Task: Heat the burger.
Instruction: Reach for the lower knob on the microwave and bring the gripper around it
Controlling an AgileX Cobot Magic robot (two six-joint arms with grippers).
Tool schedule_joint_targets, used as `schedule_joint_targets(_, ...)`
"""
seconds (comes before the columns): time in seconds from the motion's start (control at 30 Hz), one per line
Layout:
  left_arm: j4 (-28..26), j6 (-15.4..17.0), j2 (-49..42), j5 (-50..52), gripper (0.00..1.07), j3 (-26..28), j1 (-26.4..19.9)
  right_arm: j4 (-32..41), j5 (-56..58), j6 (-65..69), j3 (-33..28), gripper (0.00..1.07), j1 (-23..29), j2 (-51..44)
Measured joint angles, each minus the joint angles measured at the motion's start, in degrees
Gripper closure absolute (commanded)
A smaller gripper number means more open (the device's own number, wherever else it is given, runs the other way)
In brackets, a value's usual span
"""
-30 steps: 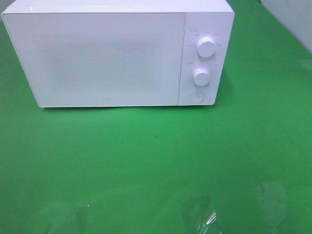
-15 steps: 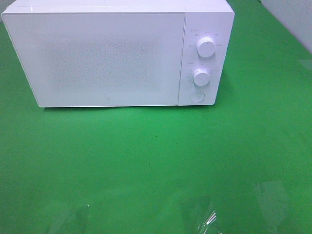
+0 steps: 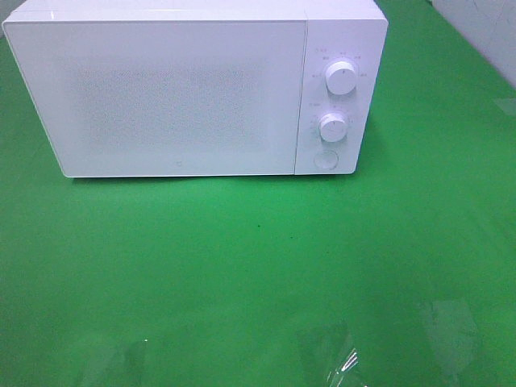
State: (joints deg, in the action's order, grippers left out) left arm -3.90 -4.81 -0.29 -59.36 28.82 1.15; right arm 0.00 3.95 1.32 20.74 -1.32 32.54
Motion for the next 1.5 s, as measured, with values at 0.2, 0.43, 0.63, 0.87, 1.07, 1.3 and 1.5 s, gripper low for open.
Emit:
schedule_joint_targets(0.2, 0.0, 0.0, 0.0, 0.0, 0.03, 0.0, 0.0, 0.0, -9.97, 1.95, -0.34, 0.31, 0.0, 8.88)
schedule_joint_targets(0.43, 0.0, 0.0, 0.0, 0.0, 0.03, 0.0, 0.0, 0.0, -23.2, 3.27, -0.52, 0.31, 0.0, 17.3)
schedule_joint_targets(0.63, 0.0, 0.0, 0.0, 0.0, 0.03, 0.0, 0.0, 0.8, -35.47, -0.74, -2.23, 0.31, 0.0, 22.75)
schedule_joint_targets(0.87, 0.0, 0.0, 0.0, 0.0, 0.03, 0.0, 0.0, 9.22, -48.7, -9.51, -5.39, 0.31, 4.18, 29.62)
schedule_joint_targets(1.07, 0.0, 0.0, 0.0, 0.0, 0.03, 0.0, 0.0, 26.36, -60.68, -23.32, -6.65, 0.31, 17.36, 37.87)
schedule_joint_targets(1.3, 0.0, 0.0, 0.0, 0.0, 0.03, 0.0, 0.0, 37.36, -69.04, -26.7, -6.59, 0.29, 29.51, 43.14)
schedule_joint_targets(1.5, 0.0, 0.0, 0.0, 0.0, 0.03, 0.0, 0.0, 42.63, -71.05, -27.33, -6.53, 0.26, 36.33, 46.81)
